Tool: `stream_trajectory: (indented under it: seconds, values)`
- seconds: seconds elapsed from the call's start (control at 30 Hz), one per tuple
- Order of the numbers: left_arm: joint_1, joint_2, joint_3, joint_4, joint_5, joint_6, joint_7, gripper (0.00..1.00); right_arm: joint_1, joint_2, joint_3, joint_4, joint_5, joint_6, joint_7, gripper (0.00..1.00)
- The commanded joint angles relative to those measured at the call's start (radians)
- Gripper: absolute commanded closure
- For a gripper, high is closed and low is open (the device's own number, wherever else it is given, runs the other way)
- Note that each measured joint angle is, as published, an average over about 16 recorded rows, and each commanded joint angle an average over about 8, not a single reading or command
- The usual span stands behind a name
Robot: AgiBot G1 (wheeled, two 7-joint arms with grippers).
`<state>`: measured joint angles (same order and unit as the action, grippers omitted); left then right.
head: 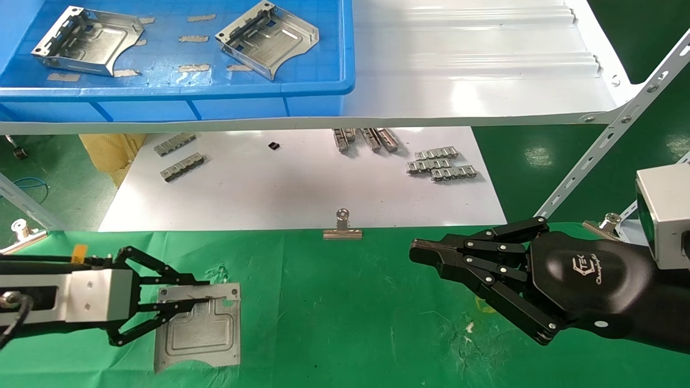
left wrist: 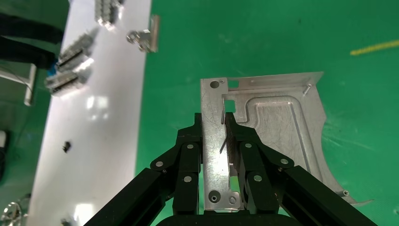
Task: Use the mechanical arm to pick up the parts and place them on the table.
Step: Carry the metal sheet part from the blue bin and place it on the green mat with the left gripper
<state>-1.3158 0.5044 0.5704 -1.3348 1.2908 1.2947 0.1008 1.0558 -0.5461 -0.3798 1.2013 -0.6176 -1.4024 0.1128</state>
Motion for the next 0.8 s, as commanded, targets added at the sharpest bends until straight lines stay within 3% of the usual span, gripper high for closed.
stream_trajectory:
  seconds: [0.03,0.5,0.53,0.8]
  values:
    - [0.013,0.002,0.006,0.0,0.016,-0.011,0.01,1.0,0.0,0.0,0.0,0.0,0.0,0.0,0.0,1.0]
    - [0.037,0.013,0.04,0.006,0.115,-0.054,0.017,1.0,0.0,0.0,0.0,0.0,0.0,0.0,0.0,1.0]
    - [0.039,0.014,0.041,0.006,0.122,-0.06,0.018,0.97,0.0,0.0,0.0,0.0,0.0,0.0,0.0,1.0]
    - [0.044,0.023,0.051,0.006,0.159,-0.082,0.021,0.0,0.0,0.0,0.0,0.0,0.0,0.0,0.0,1.0]
